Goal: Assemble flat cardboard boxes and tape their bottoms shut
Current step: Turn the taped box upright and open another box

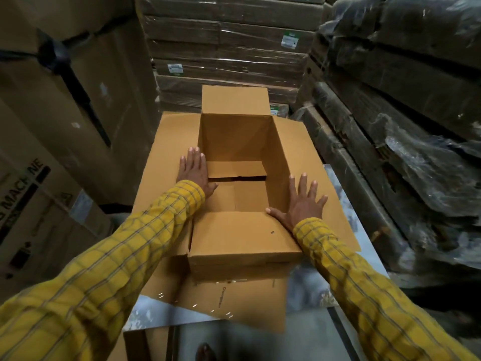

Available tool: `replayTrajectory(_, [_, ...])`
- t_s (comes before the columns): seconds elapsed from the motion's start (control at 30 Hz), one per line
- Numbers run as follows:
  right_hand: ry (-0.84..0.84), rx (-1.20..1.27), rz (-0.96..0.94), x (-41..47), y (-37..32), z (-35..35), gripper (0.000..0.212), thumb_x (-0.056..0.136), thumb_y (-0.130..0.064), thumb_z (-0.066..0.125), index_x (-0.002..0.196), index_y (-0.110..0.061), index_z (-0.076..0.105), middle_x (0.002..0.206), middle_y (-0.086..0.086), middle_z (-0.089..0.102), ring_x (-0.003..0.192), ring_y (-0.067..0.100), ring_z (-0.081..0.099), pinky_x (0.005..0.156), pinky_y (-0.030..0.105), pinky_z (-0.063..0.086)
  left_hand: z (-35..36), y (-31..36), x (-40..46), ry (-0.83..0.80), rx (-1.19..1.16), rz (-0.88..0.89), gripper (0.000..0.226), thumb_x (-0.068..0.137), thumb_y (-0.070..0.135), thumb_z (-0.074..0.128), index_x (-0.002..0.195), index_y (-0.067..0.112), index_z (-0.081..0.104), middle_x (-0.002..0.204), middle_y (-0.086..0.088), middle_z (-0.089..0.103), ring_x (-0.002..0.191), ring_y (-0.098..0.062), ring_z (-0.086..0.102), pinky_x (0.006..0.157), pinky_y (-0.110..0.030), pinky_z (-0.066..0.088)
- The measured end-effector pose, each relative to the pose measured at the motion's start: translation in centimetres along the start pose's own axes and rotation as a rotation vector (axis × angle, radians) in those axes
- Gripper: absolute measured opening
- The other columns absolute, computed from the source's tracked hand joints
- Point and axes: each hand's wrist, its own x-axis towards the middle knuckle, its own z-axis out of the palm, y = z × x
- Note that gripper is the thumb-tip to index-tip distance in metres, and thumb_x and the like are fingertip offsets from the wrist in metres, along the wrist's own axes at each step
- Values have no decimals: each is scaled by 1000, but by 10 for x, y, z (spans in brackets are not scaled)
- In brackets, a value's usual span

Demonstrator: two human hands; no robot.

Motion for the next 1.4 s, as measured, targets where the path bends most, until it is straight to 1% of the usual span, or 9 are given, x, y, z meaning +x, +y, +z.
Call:
replayTrajectory(0.3, [-42, 100, 4, 28, -10, -5, 121, 69, -99, 15, 159, -23, -15, 167, 4, -22, 154, 37, -11, 119, 66, 6, -17, 3, 52, -14, 39, 60, 101, 93, 56, 51, 156, -1, -4, 163, -22, -14, 151, -37, -14, 123, -51, -4])
replayTrajectory(0.6, [-79, 283, -91, 173, -54, -44, 118, 81, -87, 39, 160, -14, -10, 168, 8, -14, 155, 28, -12, 123, 51, -3, 8, 0, 61, 30, 83, 56, 113, 84, 70, 48, 155, -1, -5, 163, -23, -14, 151, -38, -13, 123, -52, 4])
replayTrajectory(0.8, [-98, 535, -14, 265, -83, -72, 125, 78, -68, 70, 161, -11, -4, 169, 10, -4, 156, 30, -6, 126, 47, -1, 10, 3, 62, 41, 175, 40, 115, 83, 72, 43, 155, -1, -8, 162, -25, -18, 150, -40, -16, 122, -56, 3])
replayTrajectory(0.93, [-83, 695, 43, 305, -91, -82, 124, 77, -60, 77, 161, -12, -2, 169, 12, 2, 155, 32, 0, 126, 47, 5, 11, 3, 64, 31, 197, 39, 116, 83, 72, 43, 154, -2, -10, 161, -25, -21, 150, -41, -18, 122, -57, 3])
replayTrajectory(1.1, [-70, 1145, 171, 336, -90, -83, 125, 65, -73, 74, 160, -16, 16, 163, 11, 29, 150, 37, 24, 123, 50, 22, 10, 2, 63, 26, 190, 48, 118, 83, 72, 44, 153, -2, -13, 160, -26, -23, 149, -41, -20, 121, -57, 3])
replayTrajectory(1.2, [-2, 1545, 189, 336, -83, -90, 95, 77, -78, 60, 149, -17, 46, 148, 11, 51, 129, 28, 53, 115, 46, 39, 9, 3, 62, 30, 162, 43, 119, 82, 72, 47, 154, -3, -11, 160, -26, -23, 149, -41, -21, 121, -58, 2])
replayTrajectory(1.27, [-1, 1833, 148, 327, -77, -94, 71, 92, -68, 50, 133, -12, 61, 112, 4, 73, 94, 15, 69, 96, 37, 56, 8, 4, 62, 22, 152, 43, 119, 81, 71, 48, 154, -3, -11, 159, -27, -24, 148, -42, -21, 121, -58, 2])
replayTrajectory(1.33, [-106, 1877, 94, 318, -68, -89, 78, 92, -74, 41, 110, -4, 71, 80, 6, 75, 69, 18, 71, 74, 35, 61, 6, 4, 63, 10, 152, 43, 120, 81, 70, 49, 153, -3, -12, 159, -28, -24, 148, -43, -22, 121, -58, 1])
replayTrajectory(1.4, [-213, 1708, 37, 306, -59, -80, 82, 87, -78, 44, 98, -3, 77, 87, 12, 75, 75, 21, 71, 76, 34, 58, 6, 4, 62, 8, 142, 36, 120, 82, 70, 49, 153, -4, -13, 158, -29, -25, 148, -44, -22, 121, -58, 1])
